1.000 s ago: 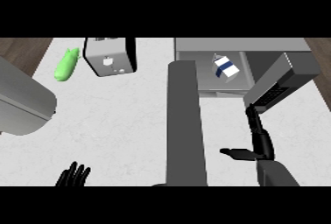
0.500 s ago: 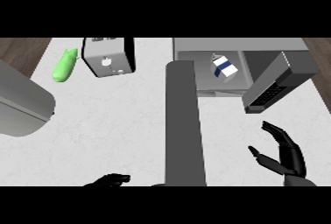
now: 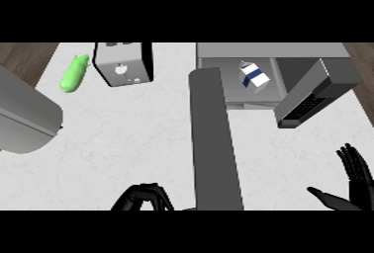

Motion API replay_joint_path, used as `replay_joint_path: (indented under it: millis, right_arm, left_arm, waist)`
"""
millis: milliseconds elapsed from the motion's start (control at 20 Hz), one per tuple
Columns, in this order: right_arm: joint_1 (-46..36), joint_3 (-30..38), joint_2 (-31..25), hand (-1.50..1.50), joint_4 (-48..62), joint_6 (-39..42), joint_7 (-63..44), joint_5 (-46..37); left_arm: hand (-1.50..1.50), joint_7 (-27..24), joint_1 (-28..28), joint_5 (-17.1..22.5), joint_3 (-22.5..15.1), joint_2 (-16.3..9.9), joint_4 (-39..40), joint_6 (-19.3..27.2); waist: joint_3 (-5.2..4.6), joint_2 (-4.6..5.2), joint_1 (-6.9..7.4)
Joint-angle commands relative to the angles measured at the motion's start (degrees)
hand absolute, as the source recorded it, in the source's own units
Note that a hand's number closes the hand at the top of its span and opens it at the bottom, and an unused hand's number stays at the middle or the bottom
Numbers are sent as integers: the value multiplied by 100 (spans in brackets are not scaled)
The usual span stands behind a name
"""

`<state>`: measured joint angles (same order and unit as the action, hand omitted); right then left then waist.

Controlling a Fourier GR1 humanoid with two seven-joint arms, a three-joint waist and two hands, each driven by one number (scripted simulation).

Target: Pick up the milk, place it into the microwave and close the microwave

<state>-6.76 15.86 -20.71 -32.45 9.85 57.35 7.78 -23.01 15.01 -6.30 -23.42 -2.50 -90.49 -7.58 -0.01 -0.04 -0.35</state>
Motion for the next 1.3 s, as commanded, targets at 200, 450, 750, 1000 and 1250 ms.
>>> replay_joint_path:
  millis: [200, 450, 750, 1000, 1250]
  right_arm:
    - [579, 92, -438, -150, -93, 1031, 562, 246]
    - [425, -18, -472, -150, -222, 1033, 283, 292]
    - [302, 30, -609, -150, -407, 1155, 107, 504]
    - [416, -143, -775, -150, -725, 1505, 291, 522]
    - [339, -389, -759, -150, -1101, 1591, 51, 578]
  left_arm:
    - [150, 377, -1162, -495, -196, 143, 1047, 178]
    - [150, 1215, -2054, -581, -701, 244, 2007, -237]
    - [150, 1353, -2638, -77, -1712, 249, 2787, -181]
    - [150, 814, -3332, 442, -2366, 248, 3431, 532]
    - [150, 527, -3349, 1252, -3180, 246, 3027, 1475]
  waist:
    - [4, 7, -61]
    - [7, 30, -140]
    - [-1, 26, -122]
    - [-9, 49, -277]
    - [-22, 63, -473]
